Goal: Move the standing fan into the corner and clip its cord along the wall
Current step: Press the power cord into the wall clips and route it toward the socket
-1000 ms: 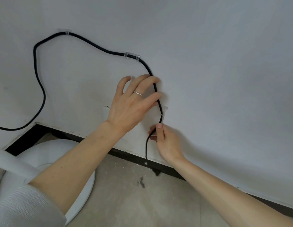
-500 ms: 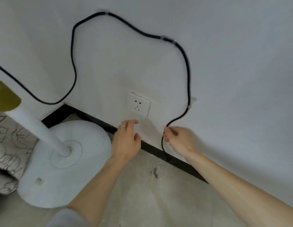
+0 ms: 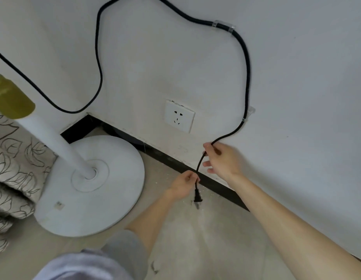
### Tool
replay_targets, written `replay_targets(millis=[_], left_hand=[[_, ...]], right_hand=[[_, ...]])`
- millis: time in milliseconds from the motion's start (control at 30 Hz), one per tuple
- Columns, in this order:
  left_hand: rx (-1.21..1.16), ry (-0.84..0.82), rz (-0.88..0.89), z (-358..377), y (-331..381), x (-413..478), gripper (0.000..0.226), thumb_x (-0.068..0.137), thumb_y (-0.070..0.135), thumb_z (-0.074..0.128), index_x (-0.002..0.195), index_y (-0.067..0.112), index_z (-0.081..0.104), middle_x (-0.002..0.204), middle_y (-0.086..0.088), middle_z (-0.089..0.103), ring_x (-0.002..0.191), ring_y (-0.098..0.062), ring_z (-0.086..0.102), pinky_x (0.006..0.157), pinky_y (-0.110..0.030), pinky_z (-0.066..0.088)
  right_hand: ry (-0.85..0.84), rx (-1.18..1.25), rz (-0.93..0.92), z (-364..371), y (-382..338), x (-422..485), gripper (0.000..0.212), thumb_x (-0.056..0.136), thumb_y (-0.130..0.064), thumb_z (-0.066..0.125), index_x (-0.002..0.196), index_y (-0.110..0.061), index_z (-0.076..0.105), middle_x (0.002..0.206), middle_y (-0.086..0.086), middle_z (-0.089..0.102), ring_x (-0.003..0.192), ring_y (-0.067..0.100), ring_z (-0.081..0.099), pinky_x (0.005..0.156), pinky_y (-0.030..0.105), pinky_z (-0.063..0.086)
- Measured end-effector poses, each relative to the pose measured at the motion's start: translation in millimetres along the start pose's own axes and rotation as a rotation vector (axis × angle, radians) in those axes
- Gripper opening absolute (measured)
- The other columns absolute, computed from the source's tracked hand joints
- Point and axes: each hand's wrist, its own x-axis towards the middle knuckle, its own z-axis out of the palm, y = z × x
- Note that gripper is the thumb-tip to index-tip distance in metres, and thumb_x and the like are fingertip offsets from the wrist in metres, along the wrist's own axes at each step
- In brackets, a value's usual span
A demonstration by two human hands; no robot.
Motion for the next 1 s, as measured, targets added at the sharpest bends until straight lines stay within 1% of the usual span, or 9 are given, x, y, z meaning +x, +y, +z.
replay_targets(millis=[67,133,267,333,433,533,633,867,1000], left_hand=[[-0.101,-0.009,-0.057,5,1,4,0.029,0.106,0.032,0.033,0.097,0.011,0.051,0.085,-0.007,0.067,0.079,-0.02,0.066,0.066,-0.024,0.047],[-0.063,0.028,-0.029,3,-4,10,0.03,0.105,0.036,0.035,0.089,0.015,0.051,0.069,0.0,0.055,0.059,-0.017,0.055,0.052,-0.026,0.041],[0.378,0.094,0.192,-20,-9,29,0.028,0.102,0.031,0.045,0.095,0.015,0.067,0.09,0.001,0.069,0.081,-0.018,0.059,0.071,-0.028,0.045],[0.568,0.1,0.213,-40,-2,33,0.028,0.1,0.038,0.045,0.094,0.023,0.068,0.097,0.001,0.072,0.086,-0.02,0.064,0.078,-0.033,0.052],[0.74,0.079,0.174,-71,12,34,0.031,0.099,0.048,0.043,0.095,0.03,0.068,0.096,0.004,0.07,0.089,-0.018,0.063,0.072,-0.032,0.051],[0.836,0.093,0.155,-87,22,37,0.036,0.096,0.057,0.045,0.096,0.031,0.069,0.089,0.006,0.065,0.088,-0.018,0.06,0.064,-0.03,0.042],[0.895,0.144,0.149,-100,24,44,0.042,0.094,0.062,0.043,0.092,0.029,0.069,0.086,0.005,0.065,0.084,-0.019,0.061,0.064,-0.03,0.043],[0.899,0.212,0.164,-108,18,61,0.039,0.092,0.061,0.048,0.096,0.027,0.066,0.097,0.002,0.066,0.086,-0.02,0.058,0.066,-0.03,0.04],[0.848,0.203,0.193,-115,14,65,0.032,0.09,0.059,0.055,0.093,0.028,0.066,0.093,0.008,0.059,0.086,-0.016,0.055,0.066,-0.03,0.04]], right_hand=[[0.07,-0.478,-0.1,-5,2,2,0.048,0.099,-0.046,0.038,0.078,-0.013,0.064,0.075,0.003,0.07,0.068,0.026,0.066,0.058,0.034,0.049],[0.086,-0.893,-0.178,-3,6,0,0.048,0.099,-0.044,0.036,0.07,-0.014,0.059,0.072,0.006,0.066,0.072,0.031,0.064,0.057,0.032,0.038],[0.046,-1.096,-0.554,17,9,-9,0.016,0.084,-0.014,0.059,0.095,-0.007,0.069,0.095,0.011,0.068,0.093,0.036,0.061,0.071,0.04,0.051],[0.151,-1.264,-0.721,19,11,-3,0.028,0.073,-0.003,0.047,0.087,-0.005,0.071,0.094,0.012,0.068,0.095,0.038,0.06,0.087,0.046,0.043],[0.166,-1.511,-0.746,14,9,7,0.027,0.066,0.001,0.045,0.076,-0.004,0.07,0.074,0.013,0.065,0.088,0.038,0.059,0.094,0.051,0.032],[0.109,-1.59,-0.785,14,10,12,0.02,0.069,0.0,0.053,0.076,-0.007,0.07,0.07,0.01,0.064,0.081,0.036,0.059,0.086,0.047,0.044],[0.08,-1.509,-0.843,17,12,18,0.031,0.075,0.0,0.038,0.087,-0.005,0.067,0.086,0.013,0.064,0.082,0.036,0.06,0.075,0.044,0.05],[0.084,-1.554,-0.857,25,7,23,0.049,0.071,0.007,0.016,0.074,-0.006,0.063,0.07,0.011,0.059,0.066,0.032,0.056,0.067,0.042,0.046],[0.078,-1.568,-0.848,26,9,24,0.046,0.069,0.006,0.018,0.071,-0.005,0.063,0.068,0.012,0.059,0.065,0.03,0.055,0.064,0.039,0.044]])
